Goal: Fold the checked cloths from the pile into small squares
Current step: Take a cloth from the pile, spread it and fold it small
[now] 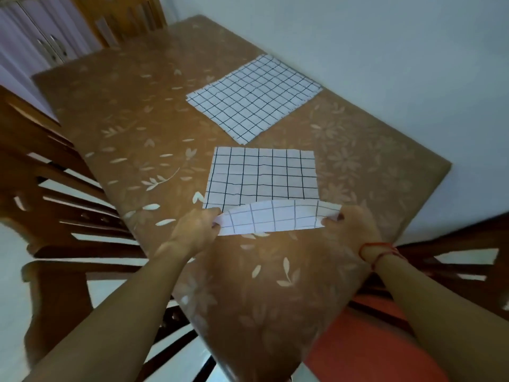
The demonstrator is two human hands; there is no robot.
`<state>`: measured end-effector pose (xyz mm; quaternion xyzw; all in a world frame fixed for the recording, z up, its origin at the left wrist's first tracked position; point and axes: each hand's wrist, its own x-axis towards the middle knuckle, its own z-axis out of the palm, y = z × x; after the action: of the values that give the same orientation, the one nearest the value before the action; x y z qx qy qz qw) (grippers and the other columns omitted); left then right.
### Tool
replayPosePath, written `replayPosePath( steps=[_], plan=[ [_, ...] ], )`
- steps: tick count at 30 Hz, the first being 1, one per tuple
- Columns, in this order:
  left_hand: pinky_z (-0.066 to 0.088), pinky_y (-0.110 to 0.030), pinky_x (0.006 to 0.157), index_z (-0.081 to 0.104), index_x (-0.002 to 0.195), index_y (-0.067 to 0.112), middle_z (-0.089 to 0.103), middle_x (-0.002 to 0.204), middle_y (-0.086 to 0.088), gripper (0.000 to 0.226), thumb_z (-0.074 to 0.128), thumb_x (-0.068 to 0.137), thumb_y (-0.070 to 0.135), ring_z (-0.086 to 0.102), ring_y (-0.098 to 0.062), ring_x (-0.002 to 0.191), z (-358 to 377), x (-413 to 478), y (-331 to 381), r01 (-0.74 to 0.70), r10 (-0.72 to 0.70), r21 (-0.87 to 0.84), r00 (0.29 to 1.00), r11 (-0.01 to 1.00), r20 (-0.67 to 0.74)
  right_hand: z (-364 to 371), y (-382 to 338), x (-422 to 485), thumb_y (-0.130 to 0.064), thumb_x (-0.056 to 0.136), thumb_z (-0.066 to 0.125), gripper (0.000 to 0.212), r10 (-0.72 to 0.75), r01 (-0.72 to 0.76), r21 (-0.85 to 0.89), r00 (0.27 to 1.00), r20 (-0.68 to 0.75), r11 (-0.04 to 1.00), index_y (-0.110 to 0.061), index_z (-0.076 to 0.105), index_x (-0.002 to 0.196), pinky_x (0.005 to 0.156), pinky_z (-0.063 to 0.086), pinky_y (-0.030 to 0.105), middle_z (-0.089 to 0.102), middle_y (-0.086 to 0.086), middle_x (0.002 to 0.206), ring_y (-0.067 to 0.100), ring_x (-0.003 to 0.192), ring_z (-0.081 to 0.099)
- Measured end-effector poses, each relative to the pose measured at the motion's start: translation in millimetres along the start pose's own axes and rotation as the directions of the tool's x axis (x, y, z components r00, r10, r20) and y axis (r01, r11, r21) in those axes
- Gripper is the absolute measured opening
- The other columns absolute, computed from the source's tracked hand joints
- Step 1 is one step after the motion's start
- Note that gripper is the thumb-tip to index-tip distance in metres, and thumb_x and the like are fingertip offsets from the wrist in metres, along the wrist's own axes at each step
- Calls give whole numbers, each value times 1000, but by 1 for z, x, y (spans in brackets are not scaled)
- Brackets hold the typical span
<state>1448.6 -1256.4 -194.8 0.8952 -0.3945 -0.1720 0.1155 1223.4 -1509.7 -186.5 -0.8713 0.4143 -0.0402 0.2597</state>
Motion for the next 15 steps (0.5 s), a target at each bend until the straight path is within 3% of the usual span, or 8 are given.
replayPosePath(
  steps=[3, 6, 8, 12, 15],
  plan=[
    [44, -35, 61, 51, 72, 21, 62, 75, -3, 13, 57, 84, 17, 56, -27, 73, -3, -31, 0, -9, 10, -9, 996, 1000, 93, -2, 10, -28, -23, 78, 73, 22, 4, -5, 27, 999, 35, 1000, -11, 62, 63, 53, 34, 13, 57, -8, 57, 8, 57, 53],
    [36, -30, 62, 55, 73, 20, 55, 69, 7, 15, 63, 86, 17, 54, -20, 74, -3, -55, -5, -40, 41, -6, 989, 999, 145, -1, 21, -47, -25, 77, 74, 28, 17, -19, 20, 997, 71, 1000, -4, 63, 62, 53, 34, 11, 63, 0, 58, 16, 61, 60],
    [33, -27, 63, 56, 72, 19, 51, 66, 10, 16, 63, 86, 17, 55, -20, 73, -2, -65, -12, -41, 39, 6, 989, 999, 144, -3, 22, -55, -24, 77, 75, 36, 29, -31, 11, 994, 104, 999, -5, 55, 54, 50, 30, 11, 56, -2, 53, 10, 53, 52],
    [46, -32, 69, 66, 83, 18, 65, 78, 2, 4, 62, 82, 20, 61, -23, 82, -1, -72, -27, -28, 29, -11, 991, 1000, 133, -8, 17, -60, -24, 77, 77, 49, 22, -23, 9, 992, 128, 1000, -20, 38, 48, 50, 28, 15, 44, -10, 48, 1, 50, 40],
    [50, -35, 80, 72, 102, 23, 69, 92, 0, 23, 64, 81, 23, 61, -21, 91, -7, -70, -32, 14, -8, -64, 996, 998, 92, -11, 13, -56, -20, 78, 76, 51, 6, -13, 46, 990, 139, 999, -24, 38, 45, 50, 28, 14, 42, -11, 44, 2, 48, 41]
  ],
)
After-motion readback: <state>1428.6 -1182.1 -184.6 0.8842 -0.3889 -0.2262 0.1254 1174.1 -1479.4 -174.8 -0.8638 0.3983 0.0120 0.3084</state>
